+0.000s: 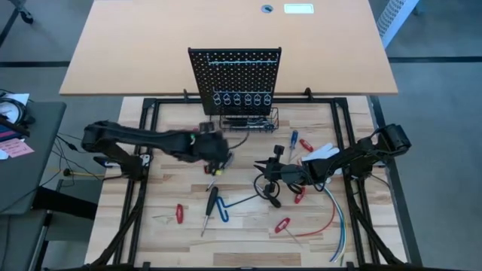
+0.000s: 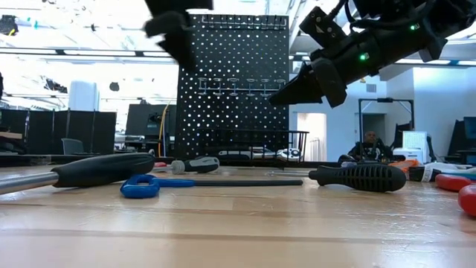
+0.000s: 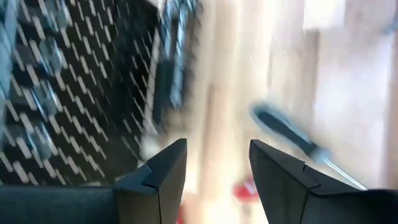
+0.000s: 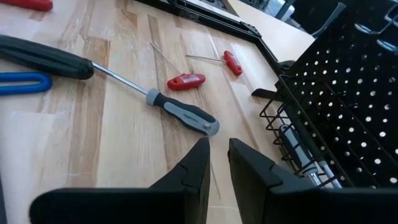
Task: Hang tools onto peg board
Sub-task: Hang the gray screwdriver on the pegboard
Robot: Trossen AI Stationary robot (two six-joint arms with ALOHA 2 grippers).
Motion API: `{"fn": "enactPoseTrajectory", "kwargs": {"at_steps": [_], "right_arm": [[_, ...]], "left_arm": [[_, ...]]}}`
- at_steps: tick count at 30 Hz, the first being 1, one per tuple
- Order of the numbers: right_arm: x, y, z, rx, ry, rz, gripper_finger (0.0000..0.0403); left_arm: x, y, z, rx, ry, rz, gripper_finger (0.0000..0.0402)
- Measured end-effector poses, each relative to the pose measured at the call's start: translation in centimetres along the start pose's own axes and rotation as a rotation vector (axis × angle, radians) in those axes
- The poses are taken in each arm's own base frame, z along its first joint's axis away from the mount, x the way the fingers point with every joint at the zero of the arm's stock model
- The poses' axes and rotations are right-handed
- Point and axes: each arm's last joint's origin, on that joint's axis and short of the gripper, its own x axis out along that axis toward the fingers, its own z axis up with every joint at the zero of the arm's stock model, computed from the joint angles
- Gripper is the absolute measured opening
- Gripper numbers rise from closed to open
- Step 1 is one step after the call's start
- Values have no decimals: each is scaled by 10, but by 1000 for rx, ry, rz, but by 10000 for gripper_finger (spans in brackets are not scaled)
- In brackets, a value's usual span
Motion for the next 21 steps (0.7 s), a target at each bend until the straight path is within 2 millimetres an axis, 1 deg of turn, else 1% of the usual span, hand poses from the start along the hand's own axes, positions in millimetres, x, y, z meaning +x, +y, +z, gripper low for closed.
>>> {"fn": "enactPoseTrajectory", "kwargs": {"at_steps": [2, 5, 8, 10, 12, 15, 18, 21], "right_arm": [[0, 0, 0, 16, 0, 2, 66], [0, 0, 0, 45, -1, 3, 66], [0, -1, 1, 111, -12, 1, 66], [3, -2, 2, 163, -27, -7, 66], [8, -4, 1, 200, -45, -21, 66], [16, -5, 0, 239, -83, -44, 66], [26, -5, -8, 250, -81, -61, 66], [35, -1, -16, 248, -59, -67, 66]], "left_arm": [[-5, -12, -19, -85, 14, -18, 169], [-3, -40, -50, -241, -13, -56, 169], [7, -76, -77, -391, -104, -137, 169], [17, -100, -92, -442, -167, -197, 168], [27, -117, -104, -486, -208, -243, 168], [45, -130, -116, -567, -205, -256, 168], [59, -132, -120, -630, -173, -205, 168], [72, -134, -123, -641, -153, -129, 168]]}}
